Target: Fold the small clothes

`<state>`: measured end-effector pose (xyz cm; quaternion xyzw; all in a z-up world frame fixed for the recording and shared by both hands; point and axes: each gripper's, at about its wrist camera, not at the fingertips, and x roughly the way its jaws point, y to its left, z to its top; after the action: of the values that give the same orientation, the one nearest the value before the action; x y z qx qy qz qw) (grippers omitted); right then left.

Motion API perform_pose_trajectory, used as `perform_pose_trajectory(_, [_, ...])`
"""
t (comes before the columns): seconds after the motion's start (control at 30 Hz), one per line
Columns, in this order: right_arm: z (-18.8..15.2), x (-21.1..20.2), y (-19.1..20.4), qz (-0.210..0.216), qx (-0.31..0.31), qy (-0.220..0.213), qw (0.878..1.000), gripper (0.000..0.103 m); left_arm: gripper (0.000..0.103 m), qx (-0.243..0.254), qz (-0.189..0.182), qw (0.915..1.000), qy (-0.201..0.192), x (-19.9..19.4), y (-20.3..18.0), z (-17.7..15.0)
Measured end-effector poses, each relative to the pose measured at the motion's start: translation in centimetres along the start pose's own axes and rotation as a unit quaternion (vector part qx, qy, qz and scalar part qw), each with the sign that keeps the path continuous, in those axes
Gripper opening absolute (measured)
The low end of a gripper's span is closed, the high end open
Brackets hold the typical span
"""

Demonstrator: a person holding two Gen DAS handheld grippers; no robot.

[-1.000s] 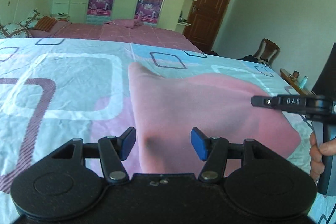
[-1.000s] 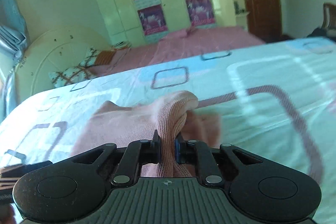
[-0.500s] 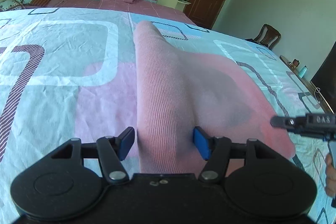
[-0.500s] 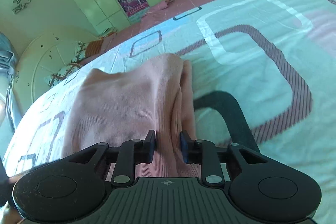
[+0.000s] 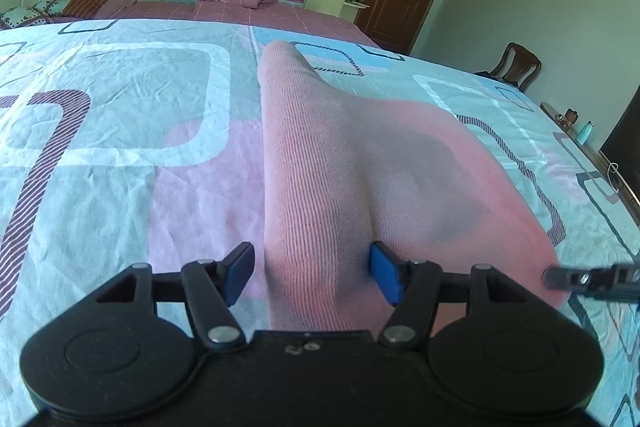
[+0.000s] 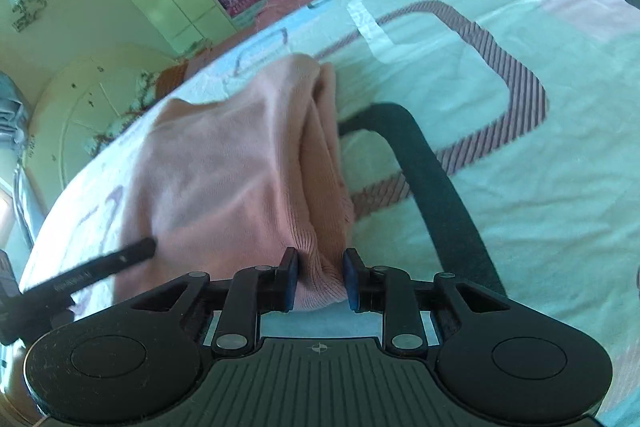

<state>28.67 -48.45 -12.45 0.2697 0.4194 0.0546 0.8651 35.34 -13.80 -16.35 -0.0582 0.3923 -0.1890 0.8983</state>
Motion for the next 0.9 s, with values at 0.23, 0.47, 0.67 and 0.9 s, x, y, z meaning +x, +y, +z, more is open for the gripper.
perform_pose_trajectory(0.23, [-0.3,0.0,-1.1,-0.033,-0.005,0.013,0.999,0.022,0.063,-0.001,0.008,0.9999,0.008,-0.3,-0.4,0.6])
perform_pose_trajectory(0.47, [3.3,-1.6,0.1,-0.026,-0.016,-0.050,0.998,0.065,0.066,0.000,0.013,0.9998,-0.013,-1.4,-1.0,2.4])
perform_pose_trajectory(0.67, [6.3,1.3,2.0,-0.028,-0.043,-0.050,0.997,0.065,0.066,-0.007,0.009,0.9997,-0.021,-0.5,-0.7,5.0])
perform_pose_trajectory(0.9, [9.1,6.9,2.9,-0.037,-0.062,-0.025,0.997,0.065,0.063,-0.062,-0.004,0.9980,-0.014,3.1,1.1,8.2])
